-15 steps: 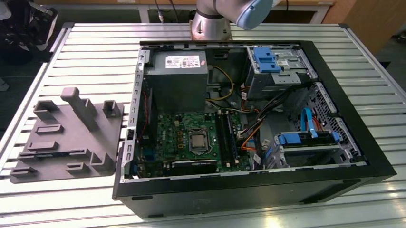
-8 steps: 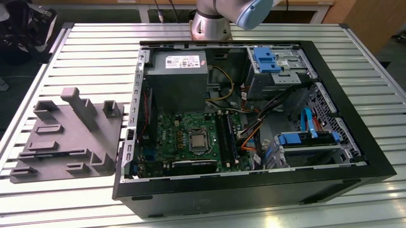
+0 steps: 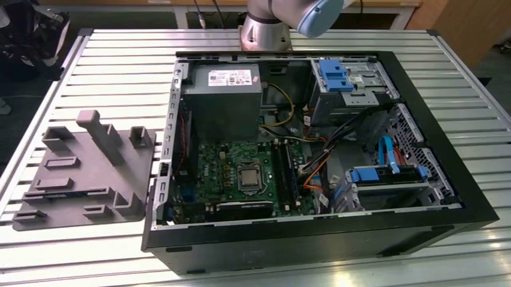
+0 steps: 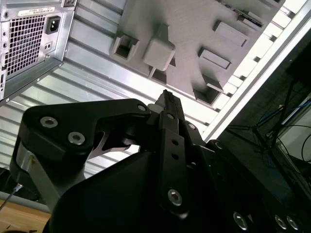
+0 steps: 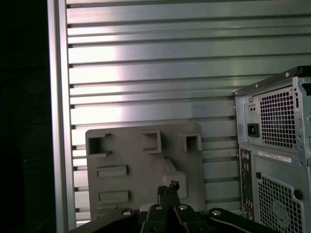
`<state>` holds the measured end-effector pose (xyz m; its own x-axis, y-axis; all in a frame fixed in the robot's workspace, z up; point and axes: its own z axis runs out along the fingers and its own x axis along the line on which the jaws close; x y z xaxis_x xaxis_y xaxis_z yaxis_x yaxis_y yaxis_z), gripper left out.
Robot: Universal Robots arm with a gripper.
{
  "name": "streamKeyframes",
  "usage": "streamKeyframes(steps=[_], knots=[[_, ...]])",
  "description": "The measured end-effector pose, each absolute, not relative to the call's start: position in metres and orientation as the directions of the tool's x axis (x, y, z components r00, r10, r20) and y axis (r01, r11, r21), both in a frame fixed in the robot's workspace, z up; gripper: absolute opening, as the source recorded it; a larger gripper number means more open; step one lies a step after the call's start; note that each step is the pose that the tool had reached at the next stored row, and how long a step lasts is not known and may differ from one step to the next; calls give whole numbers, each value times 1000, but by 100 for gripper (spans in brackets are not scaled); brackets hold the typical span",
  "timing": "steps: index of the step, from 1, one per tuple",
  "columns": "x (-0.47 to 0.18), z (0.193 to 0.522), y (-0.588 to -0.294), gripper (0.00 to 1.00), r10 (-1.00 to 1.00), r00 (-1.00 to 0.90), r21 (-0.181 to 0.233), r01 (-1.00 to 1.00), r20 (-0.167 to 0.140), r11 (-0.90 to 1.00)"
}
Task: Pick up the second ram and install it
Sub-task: 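Reach for the second ram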
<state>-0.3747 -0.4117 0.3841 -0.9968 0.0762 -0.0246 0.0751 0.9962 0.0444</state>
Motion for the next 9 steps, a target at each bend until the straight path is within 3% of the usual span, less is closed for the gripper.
streamKeyframes(steps=[9], knots=[[-377, 384, -413, 11, 76, -997, 44, 75, -24, 996]])
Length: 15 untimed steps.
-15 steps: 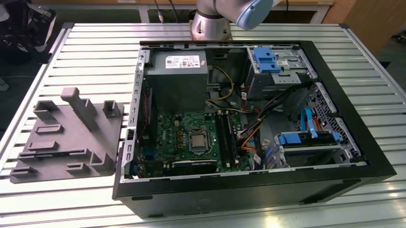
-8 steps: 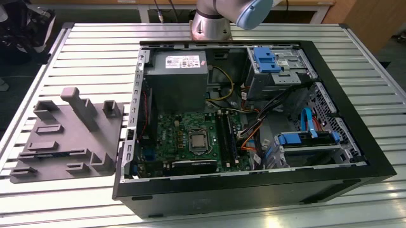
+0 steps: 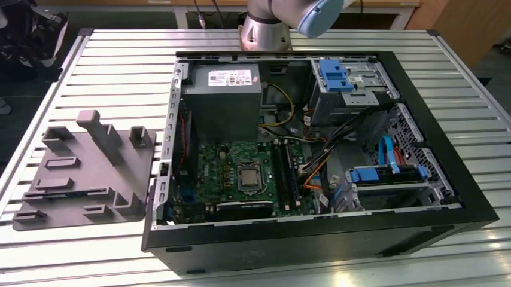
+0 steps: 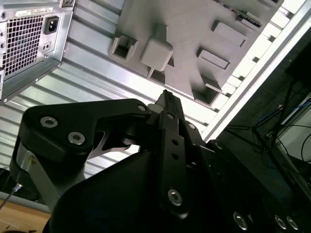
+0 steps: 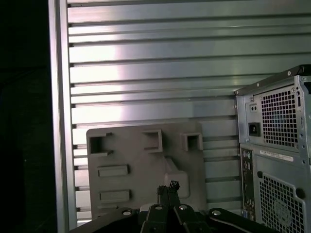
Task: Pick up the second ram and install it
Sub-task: 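Reach for the second ram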
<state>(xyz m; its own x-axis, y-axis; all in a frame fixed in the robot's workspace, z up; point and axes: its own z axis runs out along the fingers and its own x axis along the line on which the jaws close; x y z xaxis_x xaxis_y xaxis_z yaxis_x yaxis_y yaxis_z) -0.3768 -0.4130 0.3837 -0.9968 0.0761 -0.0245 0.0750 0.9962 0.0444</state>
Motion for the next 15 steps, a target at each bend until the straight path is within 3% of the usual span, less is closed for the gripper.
streamKeyframes(steps=[15], knots=[[-381, 382, -416, 11, 76, -997, 44, 75, -24, 996]])
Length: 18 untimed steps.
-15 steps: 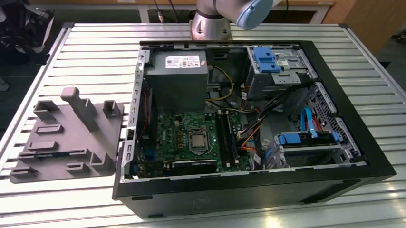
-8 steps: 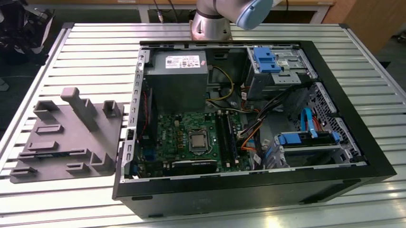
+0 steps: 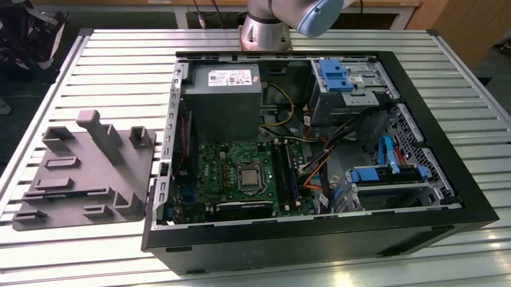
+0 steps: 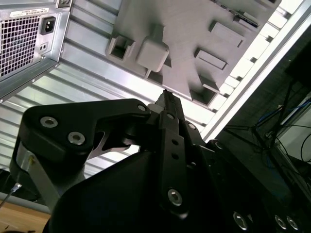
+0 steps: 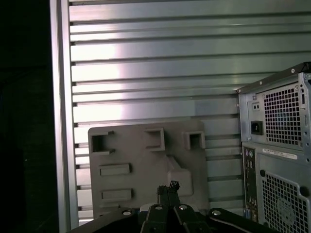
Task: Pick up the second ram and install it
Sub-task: 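Reach for the second ram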
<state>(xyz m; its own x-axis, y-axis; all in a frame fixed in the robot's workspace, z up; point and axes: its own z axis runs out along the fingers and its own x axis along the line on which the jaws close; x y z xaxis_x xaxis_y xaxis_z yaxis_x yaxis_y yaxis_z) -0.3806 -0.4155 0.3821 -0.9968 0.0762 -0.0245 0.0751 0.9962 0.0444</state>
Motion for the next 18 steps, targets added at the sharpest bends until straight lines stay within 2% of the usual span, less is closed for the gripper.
streamKeyframes(steps=[18], knots=[[-385, 379, -422, 11, 76, -997, 44, 75, -24, 996]])
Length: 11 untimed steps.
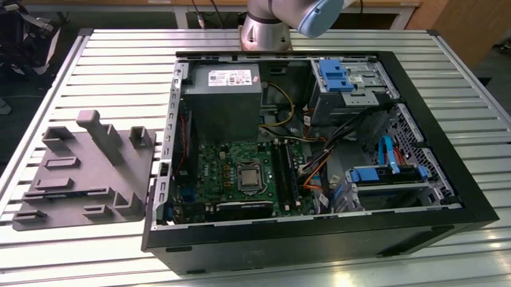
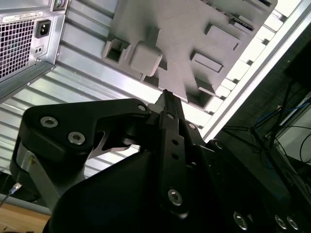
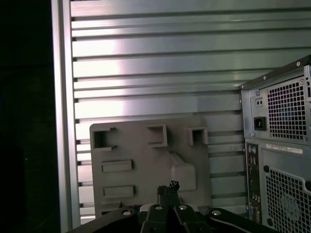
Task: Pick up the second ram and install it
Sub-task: 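Reach for the second ram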
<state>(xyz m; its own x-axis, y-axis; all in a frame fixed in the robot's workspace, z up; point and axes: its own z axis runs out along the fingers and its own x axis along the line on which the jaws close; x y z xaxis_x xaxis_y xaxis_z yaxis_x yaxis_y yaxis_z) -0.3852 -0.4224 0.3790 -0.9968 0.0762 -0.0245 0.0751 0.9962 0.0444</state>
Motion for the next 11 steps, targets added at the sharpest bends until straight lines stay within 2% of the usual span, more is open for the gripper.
streamKeyframes(steps=[11], knots=[[-388, 378, -425, 11, 76, -997, 44, 75, -24, 996]])
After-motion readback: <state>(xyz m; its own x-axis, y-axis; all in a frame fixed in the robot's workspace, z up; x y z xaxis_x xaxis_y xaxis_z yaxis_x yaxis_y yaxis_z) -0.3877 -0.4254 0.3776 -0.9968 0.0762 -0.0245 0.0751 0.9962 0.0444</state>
